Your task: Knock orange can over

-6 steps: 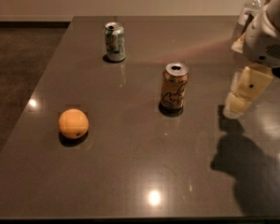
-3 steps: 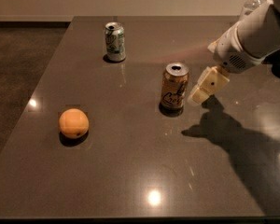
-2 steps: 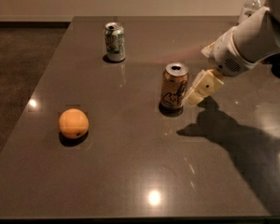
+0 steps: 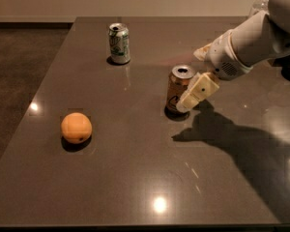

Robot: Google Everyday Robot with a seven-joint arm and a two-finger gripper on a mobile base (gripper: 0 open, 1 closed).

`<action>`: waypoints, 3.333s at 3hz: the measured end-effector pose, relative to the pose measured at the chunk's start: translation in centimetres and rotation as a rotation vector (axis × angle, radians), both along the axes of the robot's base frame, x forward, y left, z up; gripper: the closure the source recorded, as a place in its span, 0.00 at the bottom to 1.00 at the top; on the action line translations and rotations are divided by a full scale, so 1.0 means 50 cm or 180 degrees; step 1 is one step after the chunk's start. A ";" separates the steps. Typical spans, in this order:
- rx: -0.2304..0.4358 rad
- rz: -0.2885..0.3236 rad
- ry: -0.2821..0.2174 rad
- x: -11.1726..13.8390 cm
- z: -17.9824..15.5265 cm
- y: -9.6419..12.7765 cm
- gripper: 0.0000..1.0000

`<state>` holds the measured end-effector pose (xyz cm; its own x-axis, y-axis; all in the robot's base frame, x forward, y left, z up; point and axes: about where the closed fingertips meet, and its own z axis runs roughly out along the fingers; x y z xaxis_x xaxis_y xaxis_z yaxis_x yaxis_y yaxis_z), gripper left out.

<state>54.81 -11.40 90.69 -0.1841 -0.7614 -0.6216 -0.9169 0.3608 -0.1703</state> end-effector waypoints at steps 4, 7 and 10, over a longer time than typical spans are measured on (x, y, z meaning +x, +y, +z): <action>-0.0225 0.0269 0.0168 -0.011 0.072 0.050 1.00; -0.1644 0.0365 0.0741 0.001 0.016 0.062 0.87; -0.1962 0.0600 0.0845 0.000 -0.032 0.087 0.04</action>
Offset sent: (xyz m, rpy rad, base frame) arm -0.0017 0.0288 0.0085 0.0548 0.0722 0.1338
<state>54.80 -7.04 89.07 -0.1002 -0.9948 -0.0181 -0.9934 0.1010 -0.0543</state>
